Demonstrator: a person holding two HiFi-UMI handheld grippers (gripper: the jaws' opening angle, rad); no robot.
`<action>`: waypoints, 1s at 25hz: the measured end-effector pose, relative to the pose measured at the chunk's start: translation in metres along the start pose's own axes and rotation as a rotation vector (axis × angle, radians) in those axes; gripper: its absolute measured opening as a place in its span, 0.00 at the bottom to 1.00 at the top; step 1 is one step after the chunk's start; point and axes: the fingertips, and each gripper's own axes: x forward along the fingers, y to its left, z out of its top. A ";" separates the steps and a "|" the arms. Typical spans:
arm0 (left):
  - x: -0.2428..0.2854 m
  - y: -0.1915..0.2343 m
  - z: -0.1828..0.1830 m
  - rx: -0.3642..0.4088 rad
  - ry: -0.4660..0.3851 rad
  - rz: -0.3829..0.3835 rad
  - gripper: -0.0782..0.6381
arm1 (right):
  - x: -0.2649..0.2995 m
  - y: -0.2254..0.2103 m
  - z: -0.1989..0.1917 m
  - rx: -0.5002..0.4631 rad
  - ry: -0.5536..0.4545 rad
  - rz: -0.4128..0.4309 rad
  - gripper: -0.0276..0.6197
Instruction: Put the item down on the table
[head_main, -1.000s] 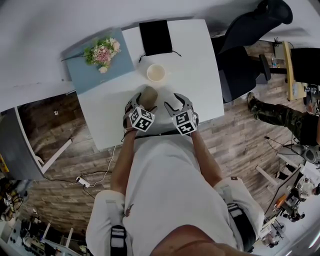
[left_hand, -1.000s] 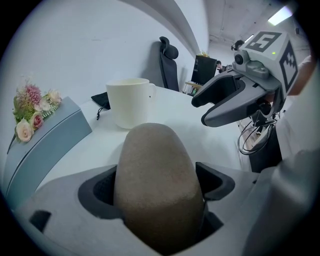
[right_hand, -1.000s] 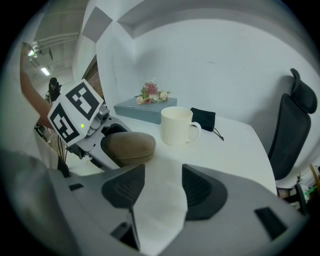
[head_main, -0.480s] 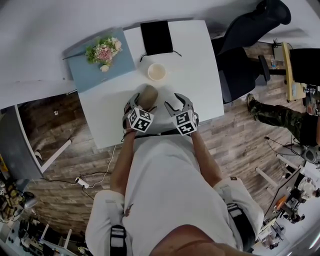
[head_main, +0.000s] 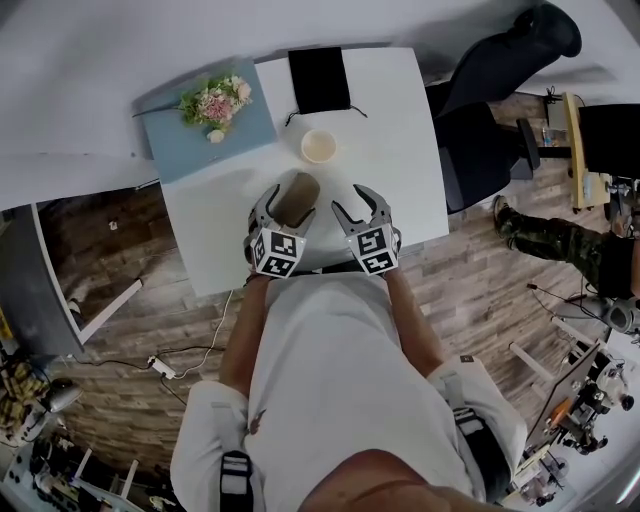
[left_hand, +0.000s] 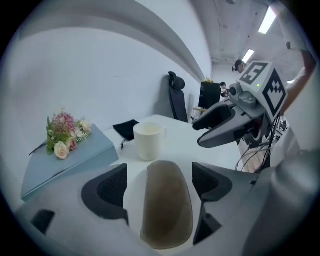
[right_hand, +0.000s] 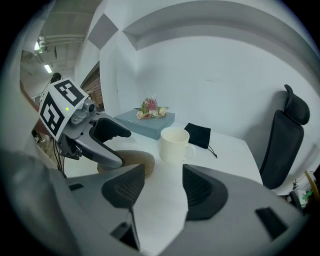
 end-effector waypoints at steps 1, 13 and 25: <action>-0.005 0.003 0.009 -0.004 -0.034 0.015 0.68 | -0.002 -0.001 0.005 0.002 -0.016 -0.006 0.41; -0.073 0.044 0.098 0.004 -0.324 0.181 0.64 | -0.042 -0.014 0.081 -0.015 -0.243 -0.080 0.42; -0.158 0.061 0.184 -0.002 -0.582 0.280 0.64 | -0.104 -0.009 0.174 -0.031 -0.514 -0.130 0.44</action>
